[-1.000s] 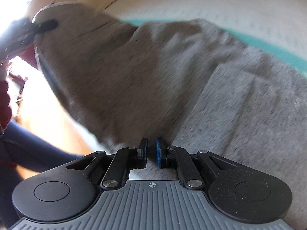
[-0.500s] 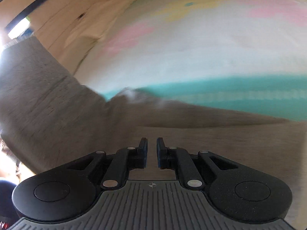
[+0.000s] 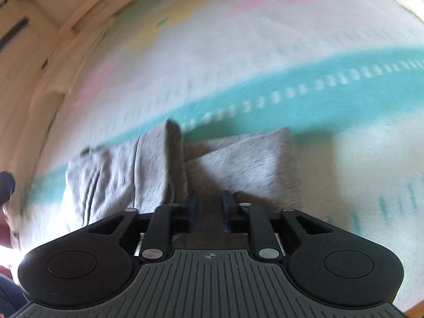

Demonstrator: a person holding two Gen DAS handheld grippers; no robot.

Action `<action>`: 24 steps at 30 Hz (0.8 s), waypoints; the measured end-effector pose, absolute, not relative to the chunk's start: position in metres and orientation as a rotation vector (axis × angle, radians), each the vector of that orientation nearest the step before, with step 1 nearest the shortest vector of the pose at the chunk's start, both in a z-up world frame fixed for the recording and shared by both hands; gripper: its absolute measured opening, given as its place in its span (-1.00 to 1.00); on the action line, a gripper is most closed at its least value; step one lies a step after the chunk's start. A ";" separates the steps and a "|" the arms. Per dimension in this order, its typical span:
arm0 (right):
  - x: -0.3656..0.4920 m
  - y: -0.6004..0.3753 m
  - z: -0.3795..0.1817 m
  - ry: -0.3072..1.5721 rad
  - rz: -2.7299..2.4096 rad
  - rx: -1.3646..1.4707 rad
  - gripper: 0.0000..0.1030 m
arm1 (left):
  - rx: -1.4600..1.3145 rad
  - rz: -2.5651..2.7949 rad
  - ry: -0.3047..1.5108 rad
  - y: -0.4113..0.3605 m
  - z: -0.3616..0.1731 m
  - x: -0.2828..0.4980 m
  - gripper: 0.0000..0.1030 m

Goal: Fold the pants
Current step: 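Lay the cuff down with the left tool while the right tool pinches the fold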

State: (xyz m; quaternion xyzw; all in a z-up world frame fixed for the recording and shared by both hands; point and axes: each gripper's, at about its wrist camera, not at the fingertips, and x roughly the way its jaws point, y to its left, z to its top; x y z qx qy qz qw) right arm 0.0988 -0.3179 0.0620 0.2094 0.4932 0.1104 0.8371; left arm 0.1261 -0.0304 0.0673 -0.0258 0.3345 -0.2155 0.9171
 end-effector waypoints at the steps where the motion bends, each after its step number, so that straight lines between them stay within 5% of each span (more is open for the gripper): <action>1: 0.098 -0.323 0.064 1.021 0.232 0.474 -0.44 | -0.066 -0.412 0.693 -0.026 0.070 0.131 -0.37; 4: 0.097 -0.341 0.067 0.957 0.262 0.555 -0.17 | -0.074 -0.254 0.746 0.000 0.070 0.159 -0.07; 8: 0.110 -0.330 0.064 0.942 0.321 0.624 0.19 | -0.008 -0.072 0.850 0.031 0.044 0.190 -0.05; 17: 0.114 -0.280 0.056 1.022 0.377 0.418 0.36 | 0.004 -0.062 1.036 0.043 -0.030 0.183 -0.04; 19: 0.114 -0.266 0.062 1.033 0.414 0.330 0.19 | 0.060 -0.061 1.006 0.037 -0.034 0.177 -0.03; 20: 0.114 -0.260 0.064 1.034 0.441 0.299 -0.30 | 0.079 -0.068 0.989 0.034 -0.033 0.173 -0.03; 21: 0.111 -0.254 0.068 1.022 0.431 0.261 -0.50 | 0.094 -0.073 0.974 0.032 -0.031 0.169 -0.02; 24: 0.097 -0.238 0.092 0.918 0.453 0.110 -0.79 | 0.077 -0.065 0.933 0.034 -0.021 0.163 0.00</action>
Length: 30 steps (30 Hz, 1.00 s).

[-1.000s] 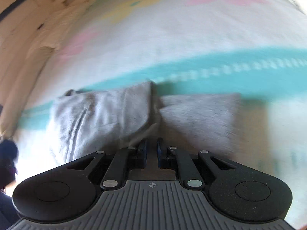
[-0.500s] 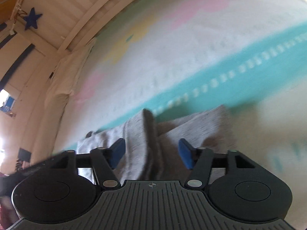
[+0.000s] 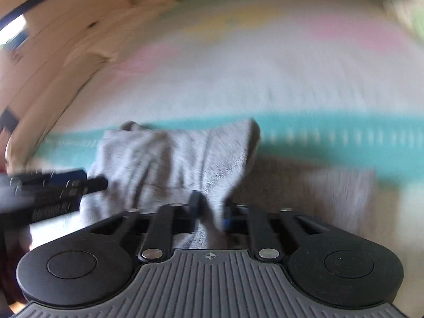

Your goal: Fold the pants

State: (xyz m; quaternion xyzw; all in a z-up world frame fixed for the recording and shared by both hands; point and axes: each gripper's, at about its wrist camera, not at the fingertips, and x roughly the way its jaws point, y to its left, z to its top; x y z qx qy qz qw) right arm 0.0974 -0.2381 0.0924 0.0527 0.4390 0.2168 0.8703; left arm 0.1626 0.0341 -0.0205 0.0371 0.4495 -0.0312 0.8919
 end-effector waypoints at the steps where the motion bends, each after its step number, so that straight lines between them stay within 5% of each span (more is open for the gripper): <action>1: 0.089 -0.235 0.106 0.866 0.470 0.073 -0.79 | 0.062 -0.054 0.923 0.038 -0.017 0.162 0.00; 8: 0.042 -0.276 0.174 0.666 0.487 0.021 -0.79 | -0.071 0.009 0.844 0.065 0.010 0.162 0.00; 15: 0.067 -0.326 0.093 1.006 0.252 0.034 -0.77 | -0.023 -0.043 0.837 0.048 0.009 0.158 0.00; 23: 0.063 -0.320 0.104 0.969 0.260 0.021 -0.77 | 0.112 -0.166 0.820 0.006 0.010 0.142 0.03; 26: 0.063 -0.316 0.102 0.956 0.267 0.002 -0.77 | 0.157 -0.191 0.805 -0.003 0.007 0.139 0.18; 30: 0.062 -0.328 0.100 0.964 0.294 0.072 -0.69 | 0.239 -0.182 0.919 -0.011 -0.023 0.152 0.23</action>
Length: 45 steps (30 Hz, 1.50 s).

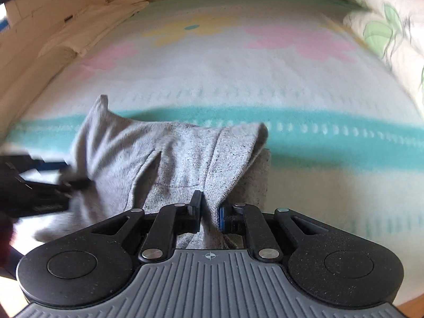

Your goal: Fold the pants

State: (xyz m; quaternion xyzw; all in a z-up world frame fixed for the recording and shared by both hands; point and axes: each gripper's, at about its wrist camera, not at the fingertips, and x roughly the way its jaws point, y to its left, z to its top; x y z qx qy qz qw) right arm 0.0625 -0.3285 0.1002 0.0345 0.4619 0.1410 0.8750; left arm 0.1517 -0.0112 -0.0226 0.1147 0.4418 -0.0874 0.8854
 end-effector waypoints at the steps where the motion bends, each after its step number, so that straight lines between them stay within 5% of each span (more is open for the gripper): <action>1: 0.065 -0.331 0.097 0.989 0.285 0.086 -0.67 | 0.265 -0.155 0.972 -0.010 -0.035 0.155 0.24; 4: 0.068 -0.336 0.088 1.037 0.248 0.076 -0.47 | 0.157 -0.124 0.991 0.010 -0.041 0.158 0.33; 13: 0.068 -0.327 0.123 0.757 0.172 0.053 -0.41 | 0.036 0.023 0.920 0.040 -0.011 0.180 0.22; 21: 0.097 -0.303 0.083 0.890 0.171 -0.019 -0.38 | 0.014 0.034 0.990 0.022 -0.028 0.214 0.24; 40: 0.100 -0.301 0.077 0.879 0.204 -0.033 -0.12 | 0.013 0.044 1.055 0.026 -0.045 0.236 0.39; 45: 0.091 -0.316 0.070 0.918 0.187 -0.006 0.42 | 0.005 0.018 1.042 0.038 -0.048 0.211 0.58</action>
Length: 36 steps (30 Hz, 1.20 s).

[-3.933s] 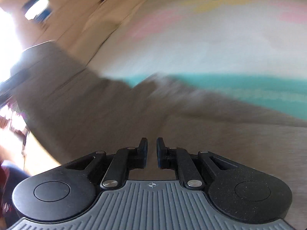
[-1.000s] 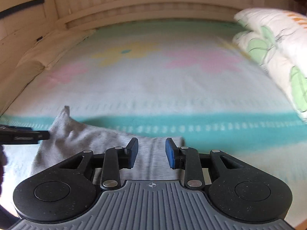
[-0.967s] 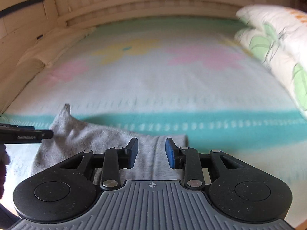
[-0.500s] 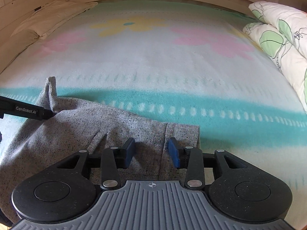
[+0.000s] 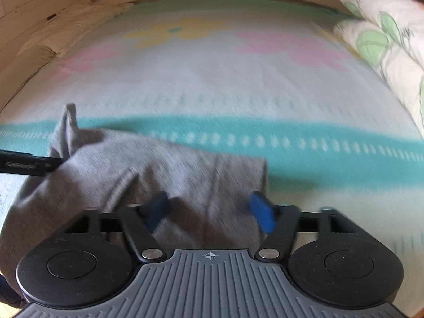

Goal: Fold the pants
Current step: 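Pinch the folded leg end with the left tool while the right tool pinches beside it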

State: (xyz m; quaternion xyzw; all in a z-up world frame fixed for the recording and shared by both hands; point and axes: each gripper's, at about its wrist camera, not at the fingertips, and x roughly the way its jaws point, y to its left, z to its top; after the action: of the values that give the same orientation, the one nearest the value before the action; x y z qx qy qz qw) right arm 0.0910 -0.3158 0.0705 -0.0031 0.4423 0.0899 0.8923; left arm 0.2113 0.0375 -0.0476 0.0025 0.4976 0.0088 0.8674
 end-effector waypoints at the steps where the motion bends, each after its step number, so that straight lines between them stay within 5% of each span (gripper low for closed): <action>1: 0.090 -0.321 0.068 0.934 0.191 0.034 0.42 | 0.007 0.010 1.038 0.040 -0.047 0.205 0.58; 20: 0.078 -0.343 0.056 0.993 0.260 0.226 0.59 | -0.061 -0.032 1.081 0.057 -0.054 0.158 1.00; 22: 0.077 -0.342 0.057 0.987 0.279 0.209 0.48 | -0.104 -0.041 1.082 0.060 -0.058 0.162 1.00; 24: 0.075 -0.340 0.058 0.973 0.296 0.206 0.04 | -0.095 -0.049 1.075 0.061 -0.060 0.164 1.00; 29: 0.067 -0.332 0.070 0.942 0.302 0.162 -0.44 | -0.117 -0.047 1.074 0.060 -0.061 0.163 0.98; 31: 0.064 -0.328 0.076 0.921 0.308 0.128 -0.51 | -0.123 -0.076 1.060 0.060 -0.058 0.163 0.63; 34: 0.058 -0.323 0.090 0.881 0.316 0.084 -0.57 | -0.162 -0.213 1.029 0.053 -0.047 0.157 -0.63; 36: 0.056 -0.322 0.099 0.853 0.324 0.080 -0.60 | -0.140 -0.185 1.010 0.048 -0.041 0.153 -0.71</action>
State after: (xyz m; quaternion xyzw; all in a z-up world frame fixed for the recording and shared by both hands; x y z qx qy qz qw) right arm 0.0563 -0.3223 0.0989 0.0386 0.4120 0.1562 0.8969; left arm 0.1529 0.0483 -0.0406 -0.0667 0.4827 -0.0886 0.8687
